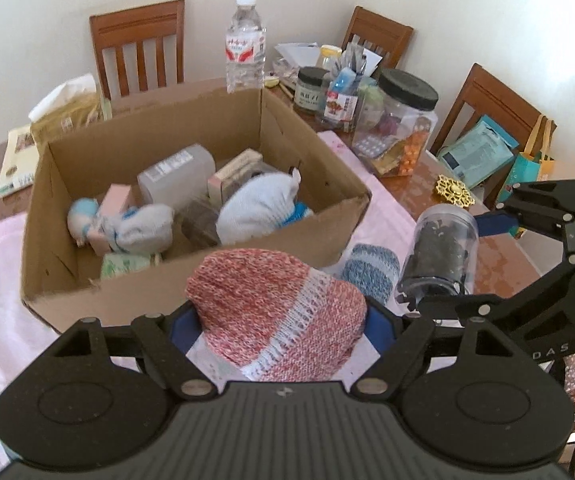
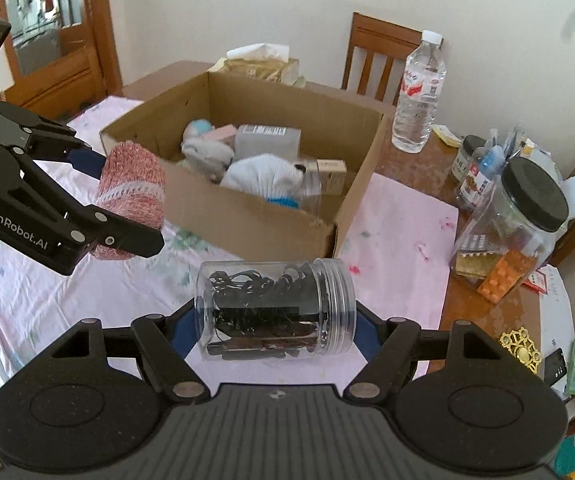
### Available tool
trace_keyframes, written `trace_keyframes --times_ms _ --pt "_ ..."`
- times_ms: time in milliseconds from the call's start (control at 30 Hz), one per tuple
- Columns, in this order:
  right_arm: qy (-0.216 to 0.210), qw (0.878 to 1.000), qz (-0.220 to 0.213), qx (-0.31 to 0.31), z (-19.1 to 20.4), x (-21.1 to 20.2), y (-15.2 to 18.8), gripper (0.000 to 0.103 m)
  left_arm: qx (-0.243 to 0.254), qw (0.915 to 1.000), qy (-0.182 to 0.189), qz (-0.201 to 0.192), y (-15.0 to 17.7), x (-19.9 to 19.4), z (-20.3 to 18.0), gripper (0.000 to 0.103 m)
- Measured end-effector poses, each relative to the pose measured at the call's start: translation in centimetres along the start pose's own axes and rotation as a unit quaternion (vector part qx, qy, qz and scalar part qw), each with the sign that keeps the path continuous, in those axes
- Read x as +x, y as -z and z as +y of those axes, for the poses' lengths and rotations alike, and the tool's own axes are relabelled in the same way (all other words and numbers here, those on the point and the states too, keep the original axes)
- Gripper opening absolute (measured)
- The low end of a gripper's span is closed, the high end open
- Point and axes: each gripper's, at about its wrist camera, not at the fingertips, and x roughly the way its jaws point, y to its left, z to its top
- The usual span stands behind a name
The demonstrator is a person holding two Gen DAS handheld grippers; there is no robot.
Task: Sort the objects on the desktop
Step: 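Carry jar and pink sock into the cardboard box and open both tools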
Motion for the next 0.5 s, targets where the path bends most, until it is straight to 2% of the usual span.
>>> trace_keyframes --times_ms 500 --pt "0.037 0.999 -0.017 0.028 1.2 0.3 -5.3 0.079 0.039 0.9988 0.02 -0.024 -4.6 -1.0 4.7 0.081"
